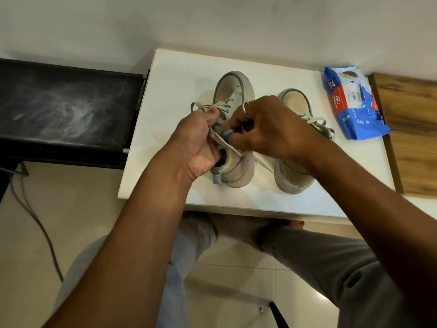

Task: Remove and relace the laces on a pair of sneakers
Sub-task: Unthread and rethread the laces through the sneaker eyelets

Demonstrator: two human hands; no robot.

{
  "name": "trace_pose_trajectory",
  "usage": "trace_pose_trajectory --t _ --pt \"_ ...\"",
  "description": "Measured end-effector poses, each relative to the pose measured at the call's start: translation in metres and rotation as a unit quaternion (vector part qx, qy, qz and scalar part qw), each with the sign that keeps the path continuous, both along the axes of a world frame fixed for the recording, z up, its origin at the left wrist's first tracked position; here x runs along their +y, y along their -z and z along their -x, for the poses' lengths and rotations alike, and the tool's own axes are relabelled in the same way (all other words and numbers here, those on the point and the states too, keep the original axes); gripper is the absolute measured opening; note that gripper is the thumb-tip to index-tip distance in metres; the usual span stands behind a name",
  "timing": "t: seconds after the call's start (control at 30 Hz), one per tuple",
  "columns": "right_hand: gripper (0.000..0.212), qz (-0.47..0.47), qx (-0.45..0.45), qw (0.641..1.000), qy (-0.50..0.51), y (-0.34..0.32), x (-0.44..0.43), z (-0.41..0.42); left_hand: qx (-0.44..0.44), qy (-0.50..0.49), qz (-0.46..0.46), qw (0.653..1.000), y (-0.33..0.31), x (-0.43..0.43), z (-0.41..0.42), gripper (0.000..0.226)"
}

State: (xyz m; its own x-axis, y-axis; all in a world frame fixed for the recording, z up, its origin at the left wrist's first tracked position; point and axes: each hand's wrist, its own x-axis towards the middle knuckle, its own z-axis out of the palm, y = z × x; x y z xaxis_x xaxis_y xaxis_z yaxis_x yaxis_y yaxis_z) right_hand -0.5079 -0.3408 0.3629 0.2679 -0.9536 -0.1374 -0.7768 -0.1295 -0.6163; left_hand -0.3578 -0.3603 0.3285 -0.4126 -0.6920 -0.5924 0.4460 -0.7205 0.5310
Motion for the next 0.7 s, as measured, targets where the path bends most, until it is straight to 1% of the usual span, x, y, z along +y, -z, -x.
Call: trace_pose_trajectory --t 0.1,0.17,0.2,0.27,0.33,0.37,0.4,0.5,0.57,0.63,0.7 --pt "0.010 -0.083 0.039 0.995 -0.034 -0.010 -0.002 0.014 0.012 -0.001 0.000 1.000 0.000 0.000 0.001 0.034" --pt "0.010 -0.106 0.030 0.993 -0.039 -0.009 0.000 0.021 0.022 -0.006 -0.004 1.000 0.000 -0.001 0.001 0.034" --pt "0.010 -0.096 0.006 0.995 -0.025 -0.005 0.002 0.021 0.025 -0.006 -0.003 1.000 0.000 -0.001 0.000 0.034" --pt "0.012 -0.024 -0.037 0.998 0.034 0.007 0.004 0.017 0.027 0.000 0.000 1.000 0.001 -0.001 0.001 0.037" --pt "0.013 0.053 -0.050 0.994 0.083 0.019 0.007 0.009 0.028 0.000 0.001 1.000 0.003 -0.001 0.003 0.038" --pt "0.013 0.069 -0.056 0.992 0.092 0.022 0.009 0.005 0.028 0.001 0.002 1.000 0.003 0.000 0.003 0.038" --pt "0.014 0.069 -0.062 0.992 0.089 0.023 0.011 0.001 0.029 0.002 0.004 1.000 0.004 -0.001 0.002 0.038" --pt "0.016 0.026 -0.080 0.995 0.054 0.019 0.012 0.001 0.014 0.007 0.005 1.000 0.005 -0.002 0.001 0.037" --pt "0.015 0.052 -0.070 0.994 0.069 0.021 0.008 0.003 0.011 0.004 0.006 1.000 0.006 -0.002 0.003 0.037" --pt "0.012 0.095 -0.061 0.987 0.110 0.026 0.006 -0.001 0.019 -0.001 0.006 1.000 0.005 -0.001 0.006 0.038" --pt "0.010 0.105 -0.067 0.984 0.127 0.028 0.009 -0.009 0.021 -0.008 0.006 1.000 0.005 -0.002 0.004 0.038"
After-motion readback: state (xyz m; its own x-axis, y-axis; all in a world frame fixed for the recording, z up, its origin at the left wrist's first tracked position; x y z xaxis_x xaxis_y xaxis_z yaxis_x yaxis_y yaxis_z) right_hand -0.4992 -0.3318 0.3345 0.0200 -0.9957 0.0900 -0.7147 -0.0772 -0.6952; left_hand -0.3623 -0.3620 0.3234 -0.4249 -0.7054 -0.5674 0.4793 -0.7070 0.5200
